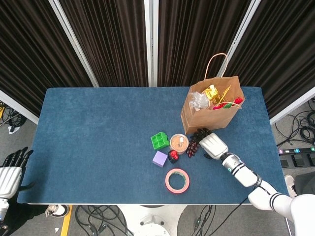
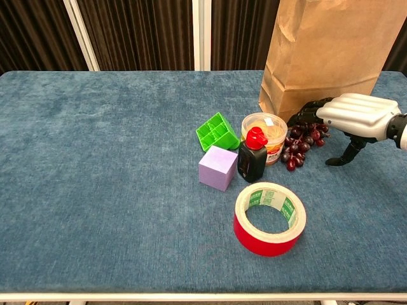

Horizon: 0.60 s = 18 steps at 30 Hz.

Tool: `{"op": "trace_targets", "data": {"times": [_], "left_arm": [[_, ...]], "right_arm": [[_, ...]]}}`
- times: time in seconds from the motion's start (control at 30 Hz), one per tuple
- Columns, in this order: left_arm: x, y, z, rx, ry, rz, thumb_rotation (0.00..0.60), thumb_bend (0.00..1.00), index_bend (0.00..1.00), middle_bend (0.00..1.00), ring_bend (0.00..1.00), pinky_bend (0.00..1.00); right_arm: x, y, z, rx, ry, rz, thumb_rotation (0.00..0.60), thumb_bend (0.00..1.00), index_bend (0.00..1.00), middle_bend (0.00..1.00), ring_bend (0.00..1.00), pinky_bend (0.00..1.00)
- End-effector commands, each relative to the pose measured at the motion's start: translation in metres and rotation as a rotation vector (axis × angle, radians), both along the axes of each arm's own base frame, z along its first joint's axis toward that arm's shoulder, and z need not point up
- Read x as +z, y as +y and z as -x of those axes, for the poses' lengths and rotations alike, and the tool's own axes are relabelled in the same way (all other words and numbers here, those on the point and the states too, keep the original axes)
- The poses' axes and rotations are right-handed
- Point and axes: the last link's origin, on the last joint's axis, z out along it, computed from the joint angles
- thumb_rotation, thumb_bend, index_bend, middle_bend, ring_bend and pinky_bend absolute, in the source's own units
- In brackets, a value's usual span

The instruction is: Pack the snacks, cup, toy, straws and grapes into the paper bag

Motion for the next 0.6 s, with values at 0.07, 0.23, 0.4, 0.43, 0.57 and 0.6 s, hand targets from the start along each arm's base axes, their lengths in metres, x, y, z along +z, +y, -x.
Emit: {"op": "trace_targets", "data": {"times": [0.07, 0.23, 0.4, 0.43, 0.57, 0.6], "left_arm": [[0.0006, 0.0001, -0.0004, -0.002, -0.001, -0.002, 0.600, 0.06, 0.07, 0.04, 0.00, 0.11], [0.0010, 0.0000, -0.0003, -0.001, -0.001, -0.002, 0.600, 0.06, 0.07, 0.04, 0.00, 0.11], [0.0011, -0.0001, -0.0004, -0.002, 0.000, -0.002, 0.600, 0.06, 0.07, 0.04, 0.00, 0.11], [0.0012, 0.0000, -0.0005, -0.003, 0.000, -0.002, 0.600, 0.06, 0.07, 0.04, 0.00, 0.11], [0.0014, 0.0001, -0.0010, -0.004, -0.002, -0.003, 0.600, 0.06, 0.07, 0.04, 0.00, 0.11], [0.0016, 0.0001, -0.0011, -0.004, -0.001, -0.003, 0.600, 0.06, 0.07, 0.04, 0.00, 0.11]], "right_arm": [[-0.0020, -0.0020, 0.0002, -0.003, 0.001, 0.023, 0.600, 0.18, 0.18, 0.20, 0.08, 0.12], [-0.0038, -0.0025, 0.0028, 0.005, 0.009, 0.061, 0.600, 0.23, 0.38, 0.33, 0.22, 0.28], [-0.0052, -0.0024, 0.0061, -0.005, 0.031, 0.067, 0.600, 0.26, 0.46, 0.39, 0.28, 0.34], [-0.0052, -0.0021, 0.0063, -0.006, 0.032, 0.069, 0.600, 0.27, 0.47, 0.40, 0.29, 0.35], [-0.0038, -0.0003, 0.0069, -0.003, 0.033, 0.074, 0.600, 0.27, 0.52, 0.44, 0.33, 0.40], [-0.0030, 0.0001, 0.0072, -0.001, 0.033, 0.076, 0.600, 0.27, 0.54, 0.44, 0.34, 0.41]]}}
